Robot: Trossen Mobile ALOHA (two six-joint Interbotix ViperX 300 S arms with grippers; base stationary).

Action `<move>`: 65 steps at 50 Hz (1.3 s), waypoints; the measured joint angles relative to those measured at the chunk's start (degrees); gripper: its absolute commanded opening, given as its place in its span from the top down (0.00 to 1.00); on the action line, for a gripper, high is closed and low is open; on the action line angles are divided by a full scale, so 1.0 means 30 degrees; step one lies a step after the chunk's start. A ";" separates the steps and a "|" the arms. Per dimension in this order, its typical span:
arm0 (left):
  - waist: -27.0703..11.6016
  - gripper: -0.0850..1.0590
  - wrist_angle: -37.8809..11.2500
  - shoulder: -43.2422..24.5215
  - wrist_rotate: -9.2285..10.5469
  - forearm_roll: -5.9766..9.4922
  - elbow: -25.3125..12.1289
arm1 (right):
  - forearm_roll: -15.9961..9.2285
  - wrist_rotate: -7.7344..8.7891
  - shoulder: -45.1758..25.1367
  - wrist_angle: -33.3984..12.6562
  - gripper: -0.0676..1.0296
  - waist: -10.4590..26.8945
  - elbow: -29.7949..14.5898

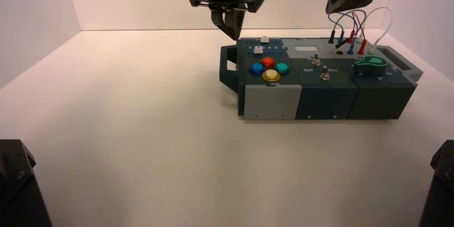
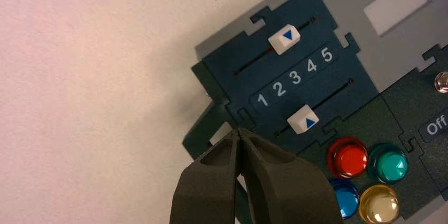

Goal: Move the bottom slider to position 3.

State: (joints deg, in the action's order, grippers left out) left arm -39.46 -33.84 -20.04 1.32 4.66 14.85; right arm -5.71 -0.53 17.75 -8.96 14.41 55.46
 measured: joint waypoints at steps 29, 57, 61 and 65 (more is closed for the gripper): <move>-0.0674 0.95 -0.0732 -0.0527 0.0029 0.0703 -0.0410 | 0.0000 0.0000 -0.0088 0.0000 0.96 0.0000 -0.0029; -0.0908 0.95 -0.0732 -0.0996 0.0059 0.0850 -0.0615 | 0.0000 0.0000 -0.0146 0.0000 0.96 0.0000 -0.0088; -0.0908 0.95 -0.0732 -0.1084 0.0029 0.0850 -0.0762 | 0.0000 0.0000 -0.0146 0.0000 0.96 0.0000 -0.0088; -0.0908 0.95 -0.0762 -0.1201 0.0059 0.0850 -0.0908 | 0.0000 0.0000 -0.0146 0.0000 0.96 0.0029 -0.0088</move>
State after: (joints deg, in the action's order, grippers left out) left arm -42.19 -36.12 -23.64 1.49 7.21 12.13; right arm -5.71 -0.53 17.31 -8.96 14.50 55.20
